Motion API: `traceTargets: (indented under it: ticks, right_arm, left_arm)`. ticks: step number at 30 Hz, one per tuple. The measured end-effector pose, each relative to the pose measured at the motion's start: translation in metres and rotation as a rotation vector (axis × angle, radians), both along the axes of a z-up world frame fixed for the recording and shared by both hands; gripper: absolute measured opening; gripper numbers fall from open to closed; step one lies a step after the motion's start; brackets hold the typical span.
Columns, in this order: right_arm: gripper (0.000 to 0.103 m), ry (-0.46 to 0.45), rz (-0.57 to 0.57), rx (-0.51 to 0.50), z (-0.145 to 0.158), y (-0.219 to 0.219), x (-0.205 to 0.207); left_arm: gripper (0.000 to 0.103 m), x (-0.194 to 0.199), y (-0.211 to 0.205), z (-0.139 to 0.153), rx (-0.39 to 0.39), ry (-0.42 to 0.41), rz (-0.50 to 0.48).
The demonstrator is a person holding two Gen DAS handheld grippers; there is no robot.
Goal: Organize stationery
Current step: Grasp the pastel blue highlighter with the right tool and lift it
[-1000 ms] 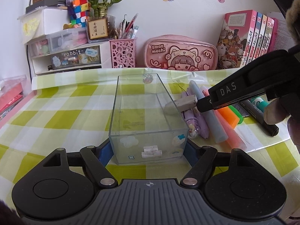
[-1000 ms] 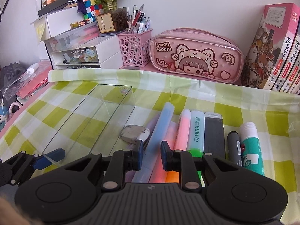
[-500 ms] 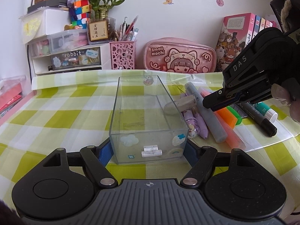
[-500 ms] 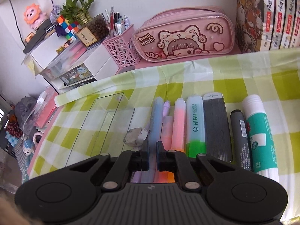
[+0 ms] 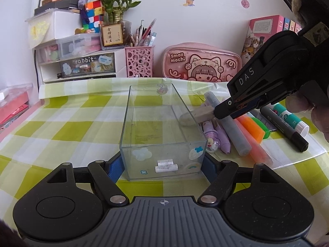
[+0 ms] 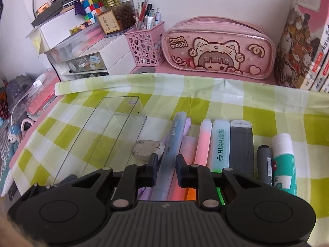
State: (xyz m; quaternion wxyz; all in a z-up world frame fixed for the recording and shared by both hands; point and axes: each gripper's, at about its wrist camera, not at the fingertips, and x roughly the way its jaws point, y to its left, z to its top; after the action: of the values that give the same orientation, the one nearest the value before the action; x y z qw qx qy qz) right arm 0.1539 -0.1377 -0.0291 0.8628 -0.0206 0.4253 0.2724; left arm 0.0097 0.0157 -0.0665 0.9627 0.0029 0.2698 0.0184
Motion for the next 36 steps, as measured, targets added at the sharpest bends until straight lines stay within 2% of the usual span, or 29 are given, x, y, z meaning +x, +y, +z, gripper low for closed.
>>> traceTargets:
  ticks: [5,10,15,17,20,22,28,33,36]
  right_arm:
    - [0.023,-0.046,0.064,-0.108,0.002,0.013,-0.010]
    - [0.029,-0.100,0.116,-0.207,0.001,0.027,-0.019]
    - [0.022,-0.131,0.132,-0.257,-0.001,0.027,-0.021]
    - [0.016,-0.090,0.086,-0.222,0.003,0.019,-0.015]
    - [0.012,0.015,0.022,-0.086,0.006,-0.002,-0.003]
    - [0.006,0.035,0.002,-0.050,0.008,-0.009,-0.001]
    - [0.007,0.038,0.058,-0.054,0.009,0.005,-0.006]
    - [0.011,-0.022,0.061,-0.142,0.001,0.019,-0.012]
    - [0.016,-0.064,0.065,-0.153,0.007,0.013,-0.019]
  left_arm:
    - [0.074,-0.001,0.002,0.000,-0.005,-0.003,-0.001]
    - [0.074,-0.001,0.002,0.000,-0.006,-0.003,-0.001]
    - [0.074,-0.001,0.002,0.000,-0.007,-0.003,0.000]
    - [0.074,-0.001,0.002,0.000,-0.008,-0.003,0.001]
    - [0.074,-0.001,0.003,0.000,-0.009,-0.004,0.001]
    - [0.074,-0.001,0.003,0.000,-0.008,-0.005,0.000]
    - [0.074,0.000,0.003,0.000,-0.008,-0.004,0.001]
    - [0.074,0.000,0.003,0.000,-0.008,-0.005,-0.001]
    - [0.074,0.000,0.002,0.000,-0.008,-0.005,0.001]
